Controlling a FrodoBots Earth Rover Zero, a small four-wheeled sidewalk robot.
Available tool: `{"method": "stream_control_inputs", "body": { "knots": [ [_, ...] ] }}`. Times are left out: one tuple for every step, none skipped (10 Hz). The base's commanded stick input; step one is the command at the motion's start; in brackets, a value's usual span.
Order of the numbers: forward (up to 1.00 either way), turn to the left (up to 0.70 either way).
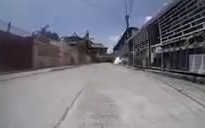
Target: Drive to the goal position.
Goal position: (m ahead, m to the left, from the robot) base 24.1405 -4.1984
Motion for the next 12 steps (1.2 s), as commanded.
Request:
{"method": "stream_control_inputs", "body": {
  "knots": [
    [0.85,0.0],
    [0.85,0.0],
    [0.85,0.0],
    [0.85,0.0],
    [0.85,0.0],
    [0.85,0.0],
    [0.85,0.0],
    [0.85,0.0],
    [0.85,0.0],
    [0.85,0.0],
    [0.85,0.0],
    [0.85,0.0]
  ]
}}
